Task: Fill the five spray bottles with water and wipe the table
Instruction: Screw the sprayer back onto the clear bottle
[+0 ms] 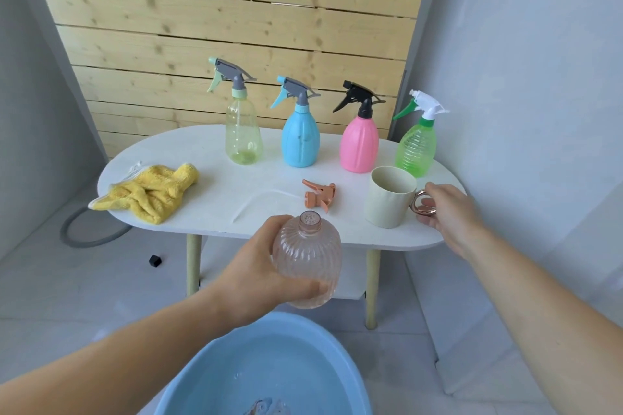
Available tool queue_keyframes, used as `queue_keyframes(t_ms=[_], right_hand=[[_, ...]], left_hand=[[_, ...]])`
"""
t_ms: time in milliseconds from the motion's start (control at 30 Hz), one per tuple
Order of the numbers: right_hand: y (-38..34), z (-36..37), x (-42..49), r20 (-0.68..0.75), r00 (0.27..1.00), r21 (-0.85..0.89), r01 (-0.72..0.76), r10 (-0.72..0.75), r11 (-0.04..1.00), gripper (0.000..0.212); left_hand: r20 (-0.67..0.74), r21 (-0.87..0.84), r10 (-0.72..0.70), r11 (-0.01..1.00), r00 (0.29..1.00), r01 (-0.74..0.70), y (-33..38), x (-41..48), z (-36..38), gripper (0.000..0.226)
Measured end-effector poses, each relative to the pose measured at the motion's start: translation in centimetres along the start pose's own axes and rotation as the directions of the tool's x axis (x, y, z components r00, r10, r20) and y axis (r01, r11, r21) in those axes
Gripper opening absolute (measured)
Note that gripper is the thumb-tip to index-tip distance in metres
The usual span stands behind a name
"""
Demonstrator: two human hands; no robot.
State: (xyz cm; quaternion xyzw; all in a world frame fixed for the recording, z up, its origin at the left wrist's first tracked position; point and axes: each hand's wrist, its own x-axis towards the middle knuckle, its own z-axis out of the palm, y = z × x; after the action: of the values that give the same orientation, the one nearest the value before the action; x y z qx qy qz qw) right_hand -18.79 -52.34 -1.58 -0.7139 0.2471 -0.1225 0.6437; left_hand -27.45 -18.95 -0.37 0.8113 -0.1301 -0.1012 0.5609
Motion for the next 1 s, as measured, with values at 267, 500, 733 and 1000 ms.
queue_keyframes(t_ms=[267, 500, 733, 1000], right_hand=[[-6.3, 1.8, -4.6, -0.155, 0.794, -0.442, 0.477, -0.588, 0.76, 0.019], [-6.6, 11.6, -8.5, 0.449, 0.797, -0.492, 0.598, -0.405, 0.632, 0.019], [-1.9, 15.8, -5.7, 0.439, 0.886, -0.687, 0.437, -0.148, 0.581, 0.048], [-1.2, 16.3, -3.7, 0.372, 0.91, -0.607, 0.386, -0.18, 0.695, 0.012]], left_hand=[[0.019, 0.006, -0.018, 1.0, 1.0, 0.018, 0.1, -0.2, 0.1, 0.08], [0.0, -0.029, -0.02, 0.999, 1.0, 0.019, 0.2, -0.7, -1.0, 0.076], [-0.047, -0.065, -0.029, 0.998, 0.998, 0.026, -0.6, -0.7, -2.8, 0.076], [-0.072, -0.057, -0.045, 0.998, 0.996, 0.041, -1.4, -0.2, -3.9, 0.076]])
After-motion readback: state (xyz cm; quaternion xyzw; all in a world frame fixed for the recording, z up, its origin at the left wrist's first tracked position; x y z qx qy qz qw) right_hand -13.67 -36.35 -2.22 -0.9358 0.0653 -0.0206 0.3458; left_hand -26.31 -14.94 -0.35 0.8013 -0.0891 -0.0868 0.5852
